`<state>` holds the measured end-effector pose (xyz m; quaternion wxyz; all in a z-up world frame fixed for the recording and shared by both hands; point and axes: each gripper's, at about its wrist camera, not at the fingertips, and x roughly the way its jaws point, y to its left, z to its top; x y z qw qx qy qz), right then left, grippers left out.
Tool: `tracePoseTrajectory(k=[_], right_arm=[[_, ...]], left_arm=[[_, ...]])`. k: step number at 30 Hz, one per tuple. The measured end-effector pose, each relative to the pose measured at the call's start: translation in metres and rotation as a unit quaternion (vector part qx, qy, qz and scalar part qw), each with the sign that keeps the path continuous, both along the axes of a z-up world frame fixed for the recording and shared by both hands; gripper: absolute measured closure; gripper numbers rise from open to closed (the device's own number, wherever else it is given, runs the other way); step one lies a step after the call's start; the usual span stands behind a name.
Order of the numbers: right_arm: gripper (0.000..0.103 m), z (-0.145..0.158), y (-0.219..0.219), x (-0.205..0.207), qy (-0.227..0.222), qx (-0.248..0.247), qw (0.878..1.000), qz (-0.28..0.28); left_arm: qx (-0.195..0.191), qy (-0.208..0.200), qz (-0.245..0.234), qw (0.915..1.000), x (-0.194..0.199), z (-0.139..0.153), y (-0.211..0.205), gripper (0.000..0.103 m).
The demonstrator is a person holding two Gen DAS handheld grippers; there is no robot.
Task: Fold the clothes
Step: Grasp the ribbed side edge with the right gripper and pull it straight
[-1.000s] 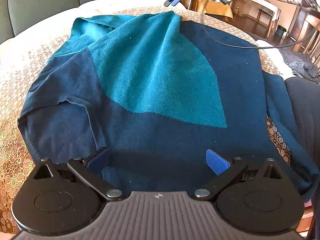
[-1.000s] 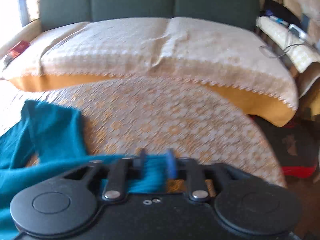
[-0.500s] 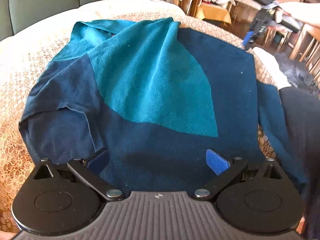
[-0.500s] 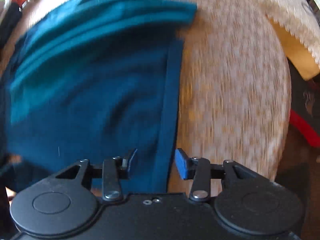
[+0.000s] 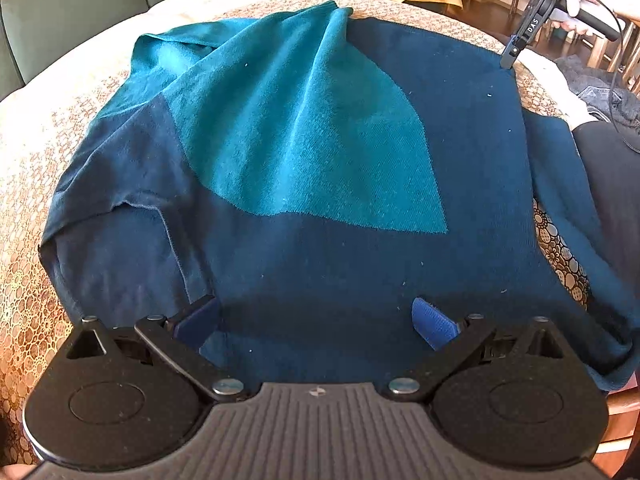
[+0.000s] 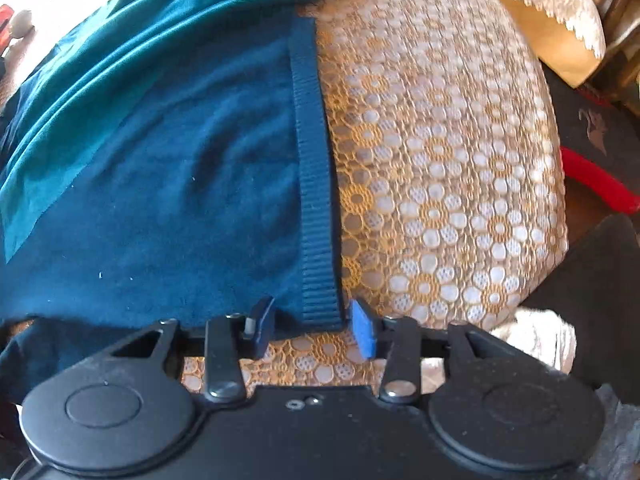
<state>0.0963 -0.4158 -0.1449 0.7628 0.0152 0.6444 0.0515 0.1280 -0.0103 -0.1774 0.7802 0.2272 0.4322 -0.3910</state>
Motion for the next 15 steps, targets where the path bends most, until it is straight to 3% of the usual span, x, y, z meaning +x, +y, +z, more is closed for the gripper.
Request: tracePoseTrajectory(k=[5, 9, 15], right_arm=[[0.0, 0.016, 0.017, -0.013, -0.024, -0.022, 0.998, 0.046], [0.0, 0.035, 0.011, -0.037, -0.032, -0.024, 0.998, 0.043], [0.0, 0.028, 0.016, -0.075, 0.0, -0.026, 0.999, 0.047]], left_arm=[[0.008, 0.004, -0.005, 0.9999, -0.002, 0.002, 0.001, 0.0], [0.01, 0.008, -0.012, 0.9998, -0.003, 0.002, 0.003, 0.0], [0.016, 0.013, -0.032, 0.9993, -0.012, 0.003, 0.003, 0.0]])
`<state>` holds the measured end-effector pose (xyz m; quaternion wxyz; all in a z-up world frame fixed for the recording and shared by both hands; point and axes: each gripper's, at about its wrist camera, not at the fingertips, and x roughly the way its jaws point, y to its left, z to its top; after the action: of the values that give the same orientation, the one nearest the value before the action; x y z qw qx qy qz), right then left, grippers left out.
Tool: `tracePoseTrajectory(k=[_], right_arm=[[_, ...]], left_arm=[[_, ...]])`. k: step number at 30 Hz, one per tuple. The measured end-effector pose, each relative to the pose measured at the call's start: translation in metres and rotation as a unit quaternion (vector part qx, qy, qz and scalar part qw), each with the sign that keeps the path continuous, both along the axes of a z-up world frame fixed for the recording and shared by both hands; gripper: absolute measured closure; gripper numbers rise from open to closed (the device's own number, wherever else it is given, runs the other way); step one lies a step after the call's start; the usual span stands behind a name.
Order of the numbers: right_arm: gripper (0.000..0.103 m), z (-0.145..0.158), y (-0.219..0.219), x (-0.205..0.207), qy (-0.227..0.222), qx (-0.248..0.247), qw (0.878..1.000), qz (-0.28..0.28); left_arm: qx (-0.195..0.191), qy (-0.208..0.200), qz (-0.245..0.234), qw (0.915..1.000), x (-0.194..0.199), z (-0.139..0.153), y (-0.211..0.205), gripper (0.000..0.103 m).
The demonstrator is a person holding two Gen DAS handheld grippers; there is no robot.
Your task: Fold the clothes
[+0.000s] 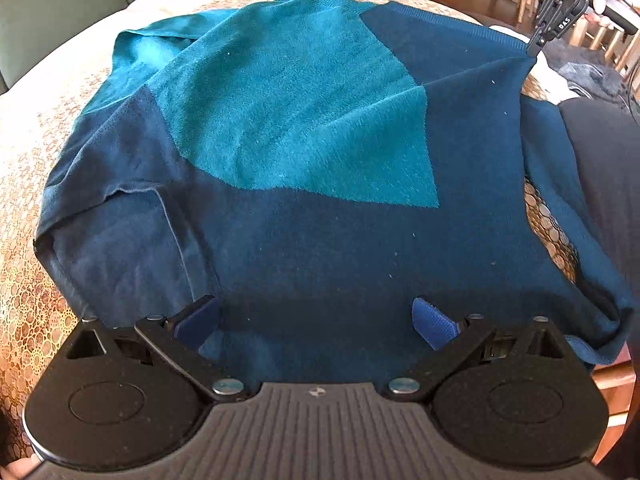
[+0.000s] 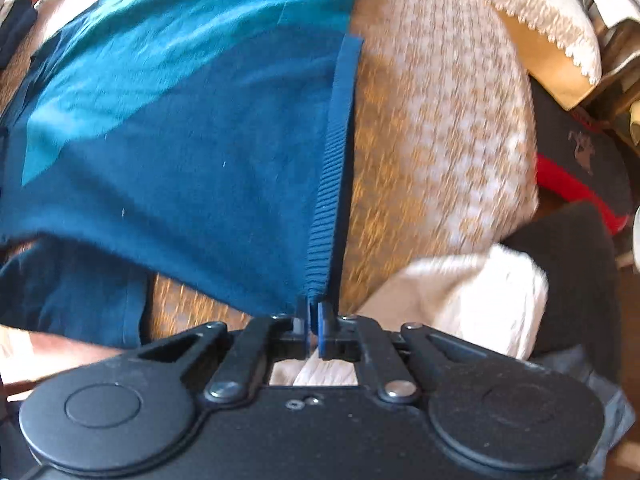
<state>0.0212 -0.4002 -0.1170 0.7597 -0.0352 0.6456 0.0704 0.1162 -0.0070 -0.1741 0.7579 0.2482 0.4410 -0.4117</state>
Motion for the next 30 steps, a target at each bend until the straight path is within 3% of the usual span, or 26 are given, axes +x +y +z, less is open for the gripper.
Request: tracePoseTrajectory(k=[6, 11, 18, 26, 30], right_arm=[[0.0, -0.003, 0.018, 0.0, -0.005, -0.011, 1.0, 0.005], [0.0, 0.007, 0.028, 0.004, -0.05, -0.044, 0.998, 0.021], [0.0, 0.011, 0.073, -0.002, -0.085, -0.011, 0.993, 0.076], [0.0, -0.016, 0.131, -0.008, -0.045, 0.017, 0.987, 0.154], [0.0, -0.023, 0.132, -0.009, -0.035, 0.009, 0.989, 0.144]], left_arm=[[0.008, -0.007, 0.007, 0.9999, -0.005, 0.004, 0.001, 0.0], [-0.001, -0.026, -0.009, 0.9996, -0.025, 0.015, 0.001, 0.0], [-0.003, -0.026, -0.017, 0.9995, -0.053, 0.01, -0.009, 0.0], [-0.004, -0.008, 0.006, 0.9999, -0.063, 0.002, -0.008, 0.0], [-0.003, -0.006, 0.015, 0.9999, -0.066, 0.001, -0.008, 0.0]])
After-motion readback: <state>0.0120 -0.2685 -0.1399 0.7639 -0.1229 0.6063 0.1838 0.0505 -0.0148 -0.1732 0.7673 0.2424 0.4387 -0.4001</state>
